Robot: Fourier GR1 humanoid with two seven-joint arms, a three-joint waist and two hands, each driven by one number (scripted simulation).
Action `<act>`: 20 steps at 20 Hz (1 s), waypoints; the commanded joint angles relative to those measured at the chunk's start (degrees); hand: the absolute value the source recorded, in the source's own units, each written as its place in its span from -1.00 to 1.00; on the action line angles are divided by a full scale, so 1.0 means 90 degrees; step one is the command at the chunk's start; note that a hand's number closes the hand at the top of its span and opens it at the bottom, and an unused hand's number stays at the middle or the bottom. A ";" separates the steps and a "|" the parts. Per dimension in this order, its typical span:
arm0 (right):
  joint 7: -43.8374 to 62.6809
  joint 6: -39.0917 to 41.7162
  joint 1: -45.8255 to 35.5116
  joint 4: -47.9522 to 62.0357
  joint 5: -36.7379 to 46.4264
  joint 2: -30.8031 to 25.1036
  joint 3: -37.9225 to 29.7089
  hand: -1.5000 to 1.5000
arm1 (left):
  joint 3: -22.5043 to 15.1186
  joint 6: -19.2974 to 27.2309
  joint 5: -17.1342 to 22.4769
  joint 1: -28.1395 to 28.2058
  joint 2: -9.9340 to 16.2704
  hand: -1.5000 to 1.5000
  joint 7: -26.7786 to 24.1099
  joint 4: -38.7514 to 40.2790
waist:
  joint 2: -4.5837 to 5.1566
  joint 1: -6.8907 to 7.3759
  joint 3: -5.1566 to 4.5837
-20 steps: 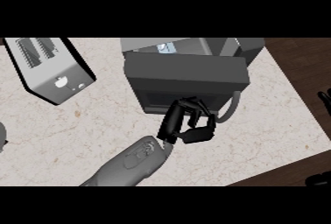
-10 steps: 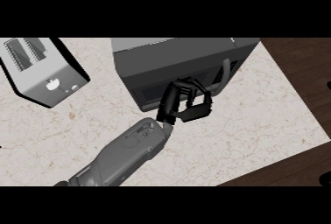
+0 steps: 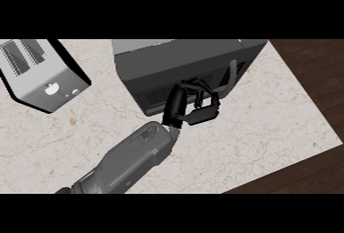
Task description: Pick up the milk, place it into the microwave and close the microwave
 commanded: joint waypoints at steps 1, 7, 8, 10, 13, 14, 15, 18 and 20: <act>0.0062 0.0077 -0.0129 0.0076 -0.0147 -0.0151 -0.0115 -1.00 | 0.0388 0.0005 0.0207 -0.0559 0.0004 1.00 -0.0180 0.0369 | 0.0046 -0.0094 0.0003; 0.0138 0.0133 -0.0282 0.0266 -0.0236 -0.0359 -0.0259 -1.00 | 0.0340 -0.0102 0.0456 -0.0579 0.0004 1.00 -0.0472 0.0464 | 0.0087 -0.0062 0.0010; 0.0152 0.0134 -0.0300 0.0301 -0.0292 -0.0395 -0.0321 -1.00 | 0.0332 -0.0136 0.0473 -0.0539 0.0004 1.00 -0.0535 0.0535 | 0.0083 -0.0042 0.0010; 0.0208 0.0125 -0.0387 0.0356 -0.0321 -0.0475 -0.0367 -1.00 | 0.0284 -0.0112 0.0515 -0.0633 0.0004 1.00 -0.0590 0.0534 | 0.0096 -0.0077 0.0011; 0.0186 0.0208 -0.0457 0.0415 -0.0342 -0.0551 -0.0383 -1.00 | 0.0216 -0.0131 0.0620 -0.0619 0.0004 1.00 -0.0691 0.0580 | 0.0112 -0.0076 0.0019; 0.0192 0.0157 -0.0475 0.0452 -0.0355 -0.0583 -0.0462 -1.00 | 0.0269 -0.0135 0.0682 -0.0646 0.0004 1.00 -0.0708 0.0591 | 0.0104 -0.0086 0.0018; 0.0201 0.0209 -0.0513 0.0434 -0.0373 -0.0684 -0.0506 -1.00 | 0.0266 -0.0147 0.0690 -0.0690 0.0004 1.00 -0.0718 0.0638 | 0.0075 -0.0082 0.0016; 0.0214 0.0177 -0.0569 0.0546 -0.0398 -0.0697 -0.0549 -1.00 | 0.0204 -0.0189 0.0808 -0.0661 0.0004 1.00 -0.0834 0.0638 | 0.0115 -0.0085 0.0018; 0.0250 0.0228 -0.0657 0.0637 -0.0355 -0.0883 -0.0615 -1.00 | 0.0167 -0.0144 0.0867 -0.0731 0.0004 1.00 -0.0857 0.0634 | 0.0126 -0.0078 0.0024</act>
